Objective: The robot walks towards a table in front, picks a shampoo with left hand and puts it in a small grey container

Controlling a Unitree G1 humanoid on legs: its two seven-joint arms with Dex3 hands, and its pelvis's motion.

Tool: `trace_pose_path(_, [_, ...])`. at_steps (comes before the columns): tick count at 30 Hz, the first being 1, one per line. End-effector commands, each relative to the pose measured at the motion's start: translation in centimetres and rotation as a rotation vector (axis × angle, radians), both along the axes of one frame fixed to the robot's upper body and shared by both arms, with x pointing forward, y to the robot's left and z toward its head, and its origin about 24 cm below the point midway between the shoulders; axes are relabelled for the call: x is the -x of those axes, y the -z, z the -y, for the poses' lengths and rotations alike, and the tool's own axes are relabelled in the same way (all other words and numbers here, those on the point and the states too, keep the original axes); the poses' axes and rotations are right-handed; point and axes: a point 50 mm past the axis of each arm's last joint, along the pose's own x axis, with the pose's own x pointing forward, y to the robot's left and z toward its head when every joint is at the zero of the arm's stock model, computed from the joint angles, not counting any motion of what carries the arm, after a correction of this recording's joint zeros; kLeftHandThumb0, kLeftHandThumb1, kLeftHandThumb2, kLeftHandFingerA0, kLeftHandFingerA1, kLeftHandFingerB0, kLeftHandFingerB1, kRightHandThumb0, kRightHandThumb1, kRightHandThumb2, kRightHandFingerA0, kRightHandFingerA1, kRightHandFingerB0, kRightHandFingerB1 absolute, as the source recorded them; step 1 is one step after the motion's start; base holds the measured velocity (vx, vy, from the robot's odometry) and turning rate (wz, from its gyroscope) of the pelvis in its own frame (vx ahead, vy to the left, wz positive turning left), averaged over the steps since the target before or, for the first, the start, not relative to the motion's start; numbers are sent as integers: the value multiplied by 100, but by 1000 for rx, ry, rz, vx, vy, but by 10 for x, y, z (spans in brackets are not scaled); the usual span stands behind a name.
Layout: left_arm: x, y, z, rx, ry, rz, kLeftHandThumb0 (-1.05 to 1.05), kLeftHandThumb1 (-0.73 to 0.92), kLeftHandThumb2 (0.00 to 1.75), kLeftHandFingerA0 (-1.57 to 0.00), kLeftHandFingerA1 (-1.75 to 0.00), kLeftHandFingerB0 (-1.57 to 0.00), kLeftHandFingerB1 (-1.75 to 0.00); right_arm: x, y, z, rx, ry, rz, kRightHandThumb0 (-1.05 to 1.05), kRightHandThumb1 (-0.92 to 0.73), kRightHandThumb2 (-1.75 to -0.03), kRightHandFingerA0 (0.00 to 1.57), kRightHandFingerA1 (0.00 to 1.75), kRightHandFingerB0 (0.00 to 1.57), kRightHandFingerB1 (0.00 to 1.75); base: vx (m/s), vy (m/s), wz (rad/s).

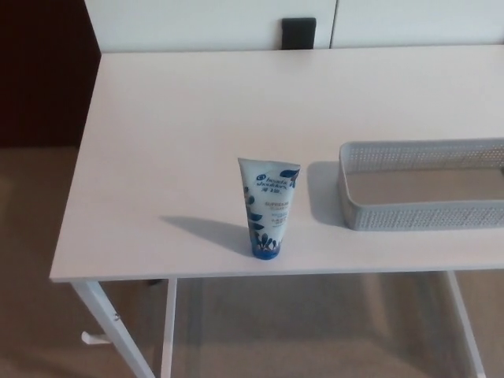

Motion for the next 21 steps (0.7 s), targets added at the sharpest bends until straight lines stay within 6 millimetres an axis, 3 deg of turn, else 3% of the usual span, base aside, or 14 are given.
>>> trace_pose_path(1, [-15,-6,-10,-34,10,29,-39,69,62,-57,-56,-30,-35,3,-3,6,-4,34,27,-39,-73,-62,73,49,56,41,0,0,0])
trace_pose_path(6, [-16,-7,-12,-48,9,37,-37,69,63,-57,-61,-27,-34,5,-2,5,-12,46,29,-38,-73,-61,73,49,56,41,0,0,0])
trace_pose_path(7, [-20,-11,-15,-45,-77,141,-30,60,58,-63,-82,-18,-31,3,-2,4,-13,33,26,-37,-74,-61,72,49,54,41,0,0,0])
trace_pose_path(10, [-22,-13,-17,-44,-116,189,-30,60,58,-63,-82,-18,-31,3,-2,3,-13,28,25,-37,-74,-61,72,49,54,41,0,0,0])
trace_pose_path(11, [-30,-27,-28,-23,-244,386,-43,54,59,-23,-41,-7,-20,5,0,1,-2,2,13,-38,-74,-62,71,48,54,40,0,0,0])
trace_pose_path(13, [-33,-39,-37,-22,-307,513,-44,54,56,-16,-37,-3,-24,7,0,1,4,-16,3,-38,-75,-62,70,48,54,40,0,0,0])
trace_pose_path(15, [-33,-41,-38,-21,-314,534,-44,54,56,-16,-37,-3,-24,7,1,1,4,-19,0,-38,-75,-62,70,48,54,40,0,0,0])
trace_pose_path(16, [-37,-64,-60,-36,-373,661,-50,31,72,-2,-42,-1,-22,9,1,0,12,-34,-9,-37,-75,-62,71,48,56,41,0,0,0])
trace_pose_path(17, [-40,-83,-76,-43,-400,757,-53,32,72,-4,-44,-2,-18,9,2,-1,16,-38,-13,-37,-74,-62,70,47,55,40,0,0,0])
trace_pose_path(19, [-40,-87,-79,-39,-403,776,-53,32,72,-4,-44,-2,-18,10,2,-1,16,-38,-14,-37,-74,-62,70,47,55,40,0,0,0])
trace_pose_path(20, [-52,-109,-94,-40,-404,871,-52,42,54,-13,-33,-4,-19,8,1,0,21,-35,-8,-37,-73,-62,71,47,55,40,0,0,0])
trace_pose_path(21, [-57,-118,-100,-38,-402,914,-52,42,54,-13,-33,-4,-19,7,1,1,24,-34,-5,-37,-73,-62,71,47,55,40,0,0,0])
